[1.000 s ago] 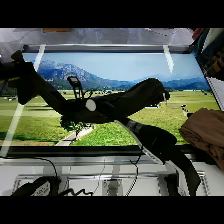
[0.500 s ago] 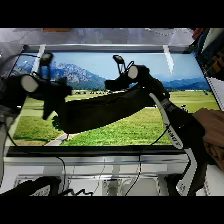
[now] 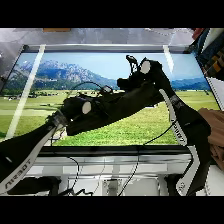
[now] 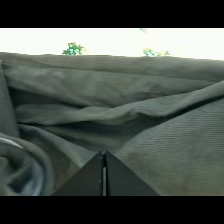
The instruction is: Fold the clothes and pants, and hang the long-sleeved shirts on hangers.
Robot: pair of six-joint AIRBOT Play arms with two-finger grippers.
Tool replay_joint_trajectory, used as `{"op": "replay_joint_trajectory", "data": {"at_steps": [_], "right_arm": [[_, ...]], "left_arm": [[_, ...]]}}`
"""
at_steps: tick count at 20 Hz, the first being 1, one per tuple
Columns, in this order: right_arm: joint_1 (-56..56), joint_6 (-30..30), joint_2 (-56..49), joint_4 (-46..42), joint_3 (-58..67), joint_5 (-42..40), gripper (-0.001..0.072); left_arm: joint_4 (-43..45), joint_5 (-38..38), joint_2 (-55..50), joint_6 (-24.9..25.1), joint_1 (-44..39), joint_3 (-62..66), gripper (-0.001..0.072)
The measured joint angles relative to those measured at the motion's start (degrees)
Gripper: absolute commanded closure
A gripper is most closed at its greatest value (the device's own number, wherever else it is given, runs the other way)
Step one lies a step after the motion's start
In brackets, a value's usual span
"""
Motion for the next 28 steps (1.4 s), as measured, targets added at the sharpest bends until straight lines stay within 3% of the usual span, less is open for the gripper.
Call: {"op": "replay_joint_trajectory", "data": {"at_steps": [2, 5, 6, 7, 16, 23, 28], "right_arm": [[-0.17, -0.02, 0.00, -0.15, 0.00, 0.48, 0.0689], [-0.74, -0.02, 0.00, -0.42, 0.00, 0.92, 0.0689], [-0.98, -0.02, 0.00, -0.46, 0.00, 1.14, 0.0689], [-1.27, -0.02, 0.00, -0.44, 0.00, 1.25, 0.0689], [-3.39, -0.04, 0.00, -0.55, 0.00, 3.45, 0.0689], [-3.52, -0.04, 0.00, -0.44, 0.00, 3.19, 0.0689], [-3.52, -0.04, 0.00, -0.24, 0.00, 3.10, 0.0689]], "left_arm": [[0.20, 0.42, -1.09, 0.20, -0.17, -0.09, -0.0012], [0.85, -0.07, -0.39, -1.05, 1.53, -0.20, 0.0016], [0.90, -0.33, 0.55, -1.31, 2.32, -0.20, 0.0123], [1.51, -0.50, 1.88, -1.55, 3.41, -0.20, 0.0171], [3.37, -2.80, 15.41, -4.33, 25.22, -3.87, 0.0179], [-13.20, -6.03, 14.49, 1.62, 41.57, -14.27, 0.0180], [-28.89, -6.32, 7.74, 5.51, 46.66, -17.70, 0.0185]]}}
